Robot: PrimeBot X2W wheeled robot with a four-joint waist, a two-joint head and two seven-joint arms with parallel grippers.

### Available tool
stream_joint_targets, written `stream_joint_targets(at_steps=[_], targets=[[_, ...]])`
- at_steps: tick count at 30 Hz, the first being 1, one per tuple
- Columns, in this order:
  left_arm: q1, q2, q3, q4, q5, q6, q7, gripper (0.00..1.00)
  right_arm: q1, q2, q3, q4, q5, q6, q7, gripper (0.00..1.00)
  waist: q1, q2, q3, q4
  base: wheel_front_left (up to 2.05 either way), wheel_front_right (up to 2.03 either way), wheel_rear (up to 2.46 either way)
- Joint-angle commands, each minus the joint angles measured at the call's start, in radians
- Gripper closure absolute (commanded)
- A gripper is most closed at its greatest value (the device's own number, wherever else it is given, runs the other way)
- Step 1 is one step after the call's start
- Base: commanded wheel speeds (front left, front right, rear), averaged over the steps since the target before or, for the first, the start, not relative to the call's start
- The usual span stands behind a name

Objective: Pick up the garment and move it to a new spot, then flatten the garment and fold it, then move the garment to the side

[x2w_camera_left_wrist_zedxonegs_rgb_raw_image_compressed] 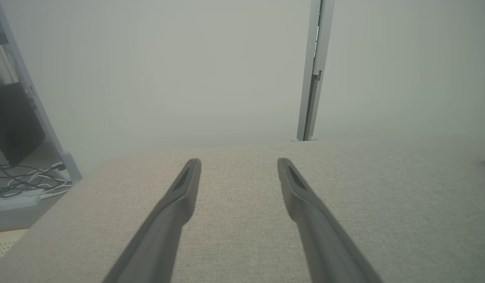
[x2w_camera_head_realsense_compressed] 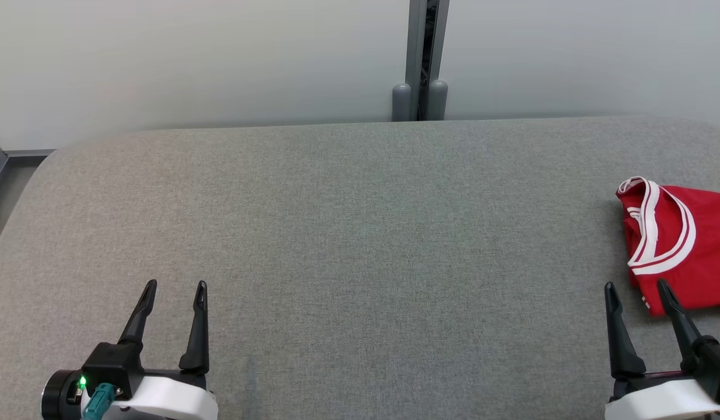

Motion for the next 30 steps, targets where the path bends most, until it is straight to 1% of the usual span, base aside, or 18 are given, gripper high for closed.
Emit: stream_joint_targets(at_steps=[1, 27, 28, 29, 30], targets=[[-0.003, 0.007, 0.001, 0.001, -0.009, 0.002, -0.002, 0.0, 0.007, -0.002, -0.005, -0.007, -0.002, 0.0, 0.001, 0.0, 0.0, -0.0001, 0.001, 0.0, 0.0, 0.0, 0.0], [-0.025, 0.021, -0.011, 0.009, -0.019, 0.013, -0.003, 0.0, 0.0, -0.001, -0.009, -0.013, 0.031, 0.0, -0.003, 0.0, 0.0, -0.0001, 0.005, -0.003, 0.0, 0.0, 0.0], [-0.007, 0.016, -0.013, 0.009, -0.017, 0.009, -0.001, 1.0, 0.004, 0.002, -0.006, -0.01, 0.027, 0.0, 0.002, 1.0, 0.0, -0.0001, 0.005, -0.003, 0.0, 0.0, 0.0], [-0.003, 0.013, -0.014, 0.015, -0.019, 0.008, 0.0, 1.0, 0.006, 0.003, -0.004, -0.002, 0.028, 0.0, 0.002, 1.0, 0.0, -0.0001, 0.005, -0.003, 0.0, 0.0, 0.0], [0.002, 0.007, -0.015, 0.018, -0.042, 0.005, 0.002, 1.0, 0.006, 0.005, -0.003, 0.007, 0.053, 0.0, 0.006, 1.0, 0.0, -0.0001, 0.005, -0.003, 0.0, 0.0, 0.0]])
